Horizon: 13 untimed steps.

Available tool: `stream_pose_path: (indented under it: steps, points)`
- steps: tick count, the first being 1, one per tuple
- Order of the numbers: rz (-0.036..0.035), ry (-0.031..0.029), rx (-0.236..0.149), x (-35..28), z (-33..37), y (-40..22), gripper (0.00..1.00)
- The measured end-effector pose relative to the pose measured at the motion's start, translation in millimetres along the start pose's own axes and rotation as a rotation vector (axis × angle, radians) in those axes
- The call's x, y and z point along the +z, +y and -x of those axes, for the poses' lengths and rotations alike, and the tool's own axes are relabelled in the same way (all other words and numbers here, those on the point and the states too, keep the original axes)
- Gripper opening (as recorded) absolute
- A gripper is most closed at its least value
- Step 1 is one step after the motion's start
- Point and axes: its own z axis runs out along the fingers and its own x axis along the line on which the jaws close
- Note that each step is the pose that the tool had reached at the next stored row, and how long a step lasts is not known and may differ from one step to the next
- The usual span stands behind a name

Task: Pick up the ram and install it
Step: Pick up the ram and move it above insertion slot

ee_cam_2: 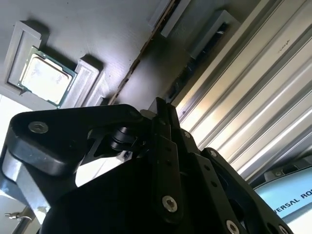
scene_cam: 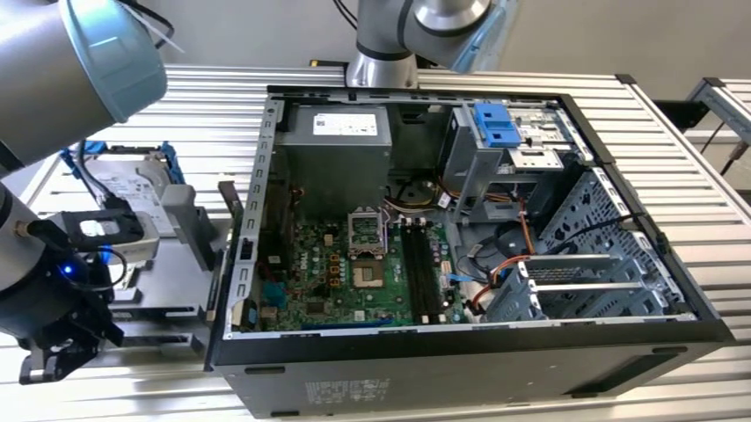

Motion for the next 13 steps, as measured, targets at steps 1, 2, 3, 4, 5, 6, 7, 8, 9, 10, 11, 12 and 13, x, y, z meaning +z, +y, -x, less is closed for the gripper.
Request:
stream_pose_path:
  steps: [1,2,3,4,5,6,7,8,9,10,11,12,13]
  points:
    - [0.0000,0.0000,0.000,-1.5,0.0,0.0,0.00]
    - [-0.0001,0.0000,0.000,-2.6,0.1,0.0,0.00]
    - [0.0000,0.0000,0.000,-4.0,0.1,-0.1,0.00]
    - [0.0000,-0.0001,0.000,-4.9,0.2,-0.1,0.00]
    - [0.0000,0.0000,0.000,-5.8,0.2,-0.1,0.00]
    - [-0.0001,-0.0001,0.000,-6.5,0.2,-0.1,0.00]
    - [0.0000,0.0000,0.000,-7.7,0.3,-0.1,0.00]
    - [0.0000,0.0000,0.000,-8.6,0.3,-0.1,0.00]
    - [-0.0001,0.0000,0.000,-9.7,0.3,-0.1,0.00]
    - [0.0000,0.0000,0.000,-10.8,0.4,-0.1,0.00]
    - [0.0000,0.0001,0.000,-12.0,0.4,-0.1,0.00]
    - [0.0000,0.0000,0.000,-13.0,0.5,-0.2,0.00]
    - [0.0000,0.0000,0.000,-14.0,0.5,-0.1,0.00]
